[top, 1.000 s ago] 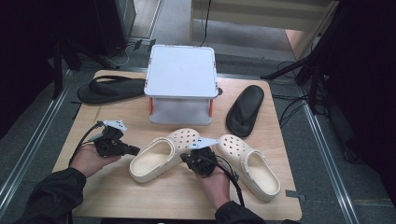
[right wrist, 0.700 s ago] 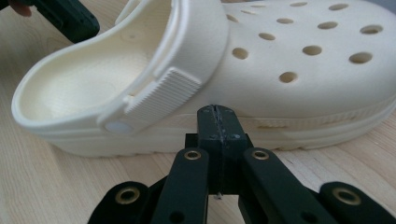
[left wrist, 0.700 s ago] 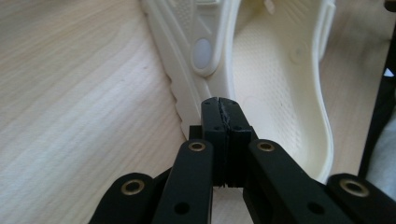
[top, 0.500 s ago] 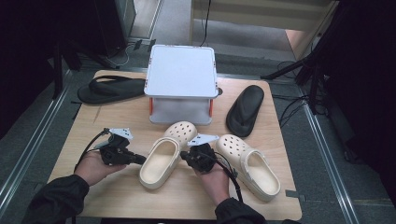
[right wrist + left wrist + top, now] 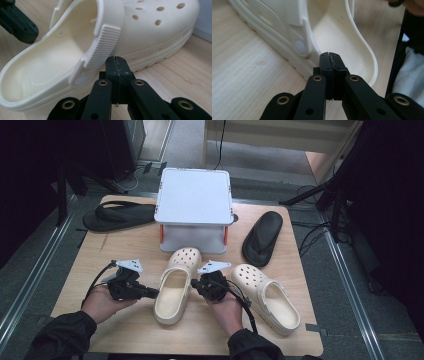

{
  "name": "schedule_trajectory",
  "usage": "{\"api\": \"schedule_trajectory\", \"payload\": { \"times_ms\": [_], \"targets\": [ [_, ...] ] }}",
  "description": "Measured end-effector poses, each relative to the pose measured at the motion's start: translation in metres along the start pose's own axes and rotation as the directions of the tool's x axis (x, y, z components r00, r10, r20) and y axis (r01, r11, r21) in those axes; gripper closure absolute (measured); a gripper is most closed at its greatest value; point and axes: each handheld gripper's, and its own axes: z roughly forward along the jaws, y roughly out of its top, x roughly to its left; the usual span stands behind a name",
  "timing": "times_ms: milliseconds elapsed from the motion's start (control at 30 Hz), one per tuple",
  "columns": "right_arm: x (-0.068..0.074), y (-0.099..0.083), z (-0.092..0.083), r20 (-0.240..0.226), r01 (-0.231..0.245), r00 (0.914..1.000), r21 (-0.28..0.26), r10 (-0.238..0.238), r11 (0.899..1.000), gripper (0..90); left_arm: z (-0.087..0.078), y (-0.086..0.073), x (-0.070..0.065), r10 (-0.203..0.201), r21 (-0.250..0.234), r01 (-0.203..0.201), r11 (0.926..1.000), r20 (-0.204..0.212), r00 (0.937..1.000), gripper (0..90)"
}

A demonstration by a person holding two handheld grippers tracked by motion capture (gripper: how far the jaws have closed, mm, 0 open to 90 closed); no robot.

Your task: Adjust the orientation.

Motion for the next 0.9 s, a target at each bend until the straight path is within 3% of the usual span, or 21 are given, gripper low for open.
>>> {"api": "schedule_trajectory", "payload": {
  "times_ms": [133, 200, 333, 467, 633, 900],
  "targets": [
    [-0.004, 0.001, -0.001, 0.006, -0.014, 0.9999, -0.015, 0.014, 1.000, 90.0, -0.007, 0.003, 0.011, -0.047, -0.054, 0.044, 0.9976, -0.047, 0.9978, 90.0],
    [-0.006, 0.002, 0.000, 0.007, -0.023, 0.9997, -0.023, 0.023, 0.999, 90.0, -0.005, 0.006, 0.016, -0.069, -0.066, 0.064, 0.9958, -0.080, 0.9944, 90.0],
    [-0.009, 0.002, 0.005, 0.025, -0.037, 0.9990, -0.021, 0.038, 0.999, 90.0, 0.004, 0.013, 0.025, -0.087, -0.087, 0.078, 0.9932, -0.104, 0.9907, 90.0],
    [-0.010, 0.003, 0.007, 0.020, -0.045, 0.9988, -0.022, 0.045, 0.999, 90.0, 0.015, 0.015, 0.025, -0.073, -0.051, 0.067, 0.9964, -0.111, 0.9912, 90.0],
    [-0.008, 0.005, 0.011, 0.019, -0.034, 0.9992, -0.020, 0.035, 0.999, 90.0, 0.012, 0.011, 0.026, -0.094, -0.062, 0.089, 0.9941, -0.089, 0.9916, 90.0],
    [-0.005, 0.007, 0.014, 0.022, -0.026, 0.9994, -0.025, 0.026, 0.999, 90.0, 0.009, 0.007, 0.021, -0.086, -0.045, 0.083, 0.9955, -0.085, 0.9926, 90.0]
  ]
}}
